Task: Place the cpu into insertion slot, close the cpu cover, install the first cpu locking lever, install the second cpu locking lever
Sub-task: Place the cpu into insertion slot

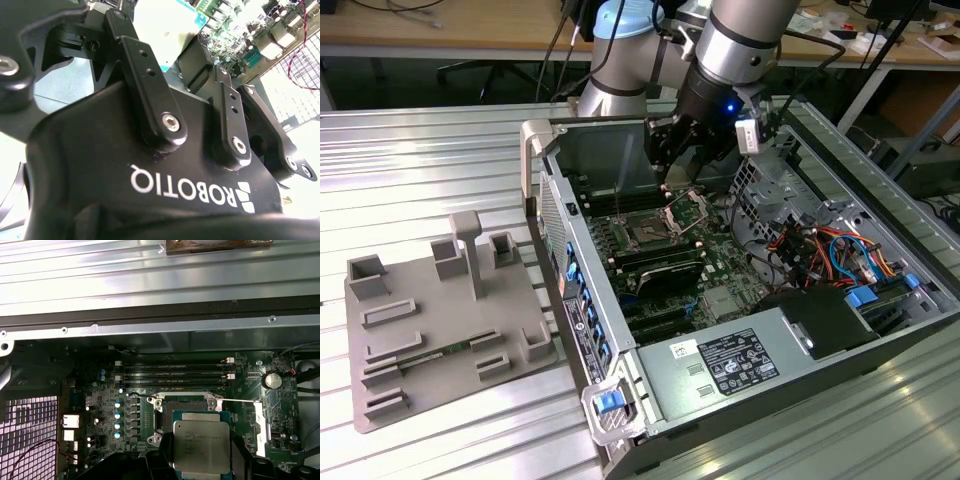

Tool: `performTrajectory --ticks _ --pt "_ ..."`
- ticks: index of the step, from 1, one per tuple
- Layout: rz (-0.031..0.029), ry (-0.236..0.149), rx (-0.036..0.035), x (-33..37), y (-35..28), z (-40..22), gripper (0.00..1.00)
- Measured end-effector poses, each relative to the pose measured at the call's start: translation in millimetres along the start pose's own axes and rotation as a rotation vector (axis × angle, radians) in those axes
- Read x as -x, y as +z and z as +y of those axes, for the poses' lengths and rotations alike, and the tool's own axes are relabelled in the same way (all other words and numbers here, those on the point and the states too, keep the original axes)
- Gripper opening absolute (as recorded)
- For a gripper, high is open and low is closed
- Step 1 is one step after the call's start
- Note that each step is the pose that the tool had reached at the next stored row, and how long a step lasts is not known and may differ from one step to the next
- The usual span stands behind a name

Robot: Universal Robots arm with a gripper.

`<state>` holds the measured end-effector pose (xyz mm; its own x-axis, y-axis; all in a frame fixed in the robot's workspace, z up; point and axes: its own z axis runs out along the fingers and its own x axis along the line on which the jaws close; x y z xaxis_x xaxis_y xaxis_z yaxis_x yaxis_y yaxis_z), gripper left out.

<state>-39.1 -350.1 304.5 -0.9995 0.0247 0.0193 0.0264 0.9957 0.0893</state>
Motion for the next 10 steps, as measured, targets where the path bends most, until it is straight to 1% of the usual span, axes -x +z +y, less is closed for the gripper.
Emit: performTrajectory --ticks 10 --pt "0.0 0.0 0.0 0.0 2.1 -0.2 0.55"
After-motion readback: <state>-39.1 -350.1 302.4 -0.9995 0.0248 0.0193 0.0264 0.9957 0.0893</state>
